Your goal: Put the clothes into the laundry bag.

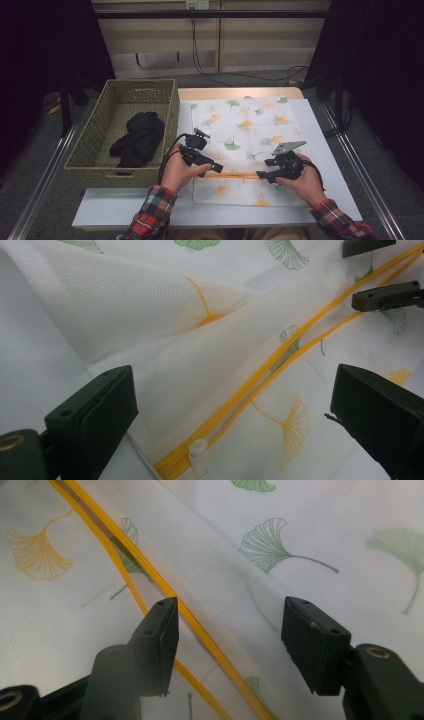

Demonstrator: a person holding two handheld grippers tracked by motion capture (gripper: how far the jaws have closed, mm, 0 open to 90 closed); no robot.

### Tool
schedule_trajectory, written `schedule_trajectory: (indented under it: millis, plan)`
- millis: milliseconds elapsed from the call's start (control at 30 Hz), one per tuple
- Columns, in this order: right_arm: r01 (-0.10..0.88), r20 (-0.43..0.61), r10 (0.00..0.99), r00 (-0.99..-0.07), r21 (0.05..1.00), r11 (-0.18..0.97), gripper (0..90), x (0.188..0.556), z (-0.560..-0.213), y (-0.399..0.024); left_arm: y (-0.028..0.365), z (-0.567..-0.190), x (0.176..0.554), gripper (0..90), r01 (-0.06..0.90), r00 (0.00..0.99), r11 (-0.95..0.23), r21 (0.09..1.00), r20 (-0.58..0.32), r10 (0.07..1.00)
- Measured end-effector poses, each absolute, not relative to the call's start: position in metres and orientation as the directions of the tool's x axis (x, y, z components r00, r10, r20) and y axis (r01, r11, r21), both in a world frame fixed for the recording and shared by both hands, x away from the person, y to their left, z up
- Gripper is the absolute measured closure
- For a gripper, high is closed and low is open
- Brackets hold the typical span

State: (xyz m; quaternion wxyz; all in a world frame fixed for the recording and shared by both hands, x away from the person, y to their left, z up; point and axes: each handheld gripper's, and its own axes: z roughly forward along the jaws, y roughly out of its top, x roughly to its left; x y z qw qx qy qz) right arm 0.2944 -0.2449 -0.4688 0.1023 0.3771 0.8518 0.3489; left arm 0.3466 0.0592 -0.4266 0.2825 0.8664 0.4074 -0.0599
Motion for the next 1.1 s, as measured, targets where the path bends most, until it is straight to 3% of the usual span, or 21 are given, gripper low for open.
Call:
schedule_trajectory:
  millis: [300, 600, 1000, 1100]
  plan:
    - [0.542, 0.059, 0.695, -0.716, 0.674, 0.501, 41.6, 0.298, -0.479, -0.241, 0.059, -0.429, 0.347, 4.2, 0.742, 0.659, -0.507, 0.438, -0.342, 0.670]
    - [0.529, 0.025, 0.700, -0.714, 0.675, 0.515, 50.6, 0.298, -0.478, -0.239, 0.056, -0.429, 0.346, 4.2, 0.735, 0.667, -0.516, 0.439, -0.334, 0.666]
    - [0.543, 0.034, 0.702, -0.711, 0.662, 0.517, 69.4, 0.304, -0.476, -0.236, 0.055, -0.429, 0.347, 4.3, 0.733, 0.669, -0.517, 0.442, -0.334, 0.664]
    - [0.559, 0.048, 0.720, -0.692, 0.667, 0.493, 79.8, 0.302, -0.477, -0.234, 0.056, -0.429, 0.347, 4.3, 0.733, 0.669, -0.518, 0.441, -0.329, 0.666]
